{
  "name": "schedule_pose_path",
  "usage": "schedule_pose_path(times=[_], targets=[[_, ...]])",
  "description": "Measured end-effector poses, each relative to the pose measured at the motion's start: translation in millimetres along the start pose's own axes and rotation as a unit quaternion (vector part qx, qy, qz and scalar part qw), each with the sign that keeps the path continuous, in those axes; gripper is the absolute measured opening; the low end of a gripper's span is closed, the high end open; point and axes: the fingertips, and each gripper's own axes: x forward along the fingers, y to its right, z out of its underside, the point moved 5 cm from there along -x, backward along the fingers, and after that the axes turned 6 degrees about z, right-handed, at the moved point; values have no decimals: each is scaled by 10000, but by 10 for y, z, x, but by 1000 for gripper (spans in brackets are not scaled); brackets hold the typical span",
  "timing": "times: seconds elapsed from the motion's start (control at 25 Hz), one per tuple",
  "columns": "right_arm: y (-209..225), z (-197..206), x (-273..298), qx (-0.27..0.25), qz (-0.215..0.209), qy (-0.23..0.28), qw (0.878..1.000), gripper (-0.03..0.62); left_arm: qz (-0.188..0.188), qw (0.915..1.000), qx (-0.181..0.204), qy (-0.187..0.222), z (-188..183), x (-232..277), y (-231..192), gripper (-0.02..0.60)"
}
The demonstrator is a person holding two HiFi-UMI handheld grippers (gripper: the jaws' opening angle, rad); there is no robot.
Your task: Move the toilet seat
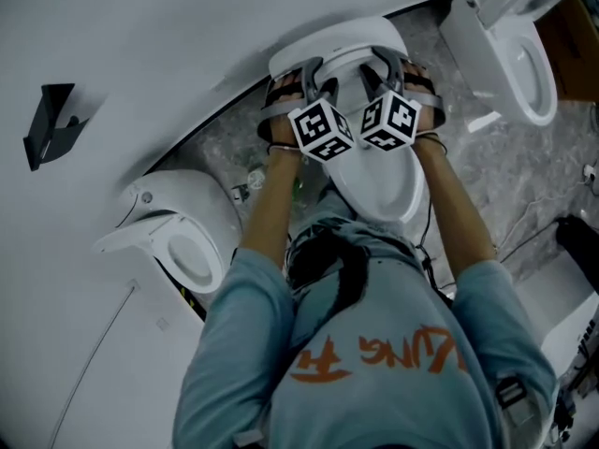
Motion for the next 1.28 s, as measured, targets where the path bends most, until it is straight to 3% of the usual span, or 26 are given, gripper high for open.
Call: schedule_pose_path(times=[0.24,0.36,0.48,0.6,0.68,0.76,0.84,0.92,1.0,1.04,1.16,1.28], targets=[[32,8,-44,274,20,-56,9996,197,33,9995,-274,118,21,-27,0,218],[82,-30,-244,765,-71,144,9969,207,-107,9974,-651,278,-2,-218,-1,218],[198,-36,-546,1445,-88,453,9884,195,-347,9887,-1266,717,-185,-539,-23,218],[379,-26,-932,2178,-87,865,9721,174,-715,9716,-1933,1160,-399,-937,34,218],[527,-48,-1200,2573,-61,1201,9588,138,-1026,9560,-2380,1374,-475,-1214,99,216],[697,-78,-1459,2921,-9,1550,9437,85,-1379,9334,-2899,1601,-527,-1501,162,212],[804,-58,-1774,3264,35,1812,9277,37,-1701,9011,-3523,1871,-586,-1828,318,187],[859,-22,-2085,3597,55,2051,9102,0,-2060,8631,-4091,2125,-633,-2168,495,127],[901,-56,-2359,3870,-14,2396,8904,0,-2485,8299,-4413,2338,-657,-2480,619,56],[900,-84,-2497,3957,-83,2578,8814,-2,-2688,8176,-4488,2405,-663,-2619,685,18],[788,-69,-2911,4016,-330,2984,8652,-2,-2966,7969,-4577,2598,-710,-2926,986,2],[613,5,-3176,3800,-504,3117,8694,-3,-2947,7778,-4762,2853,-707,-3092,1284,2]])
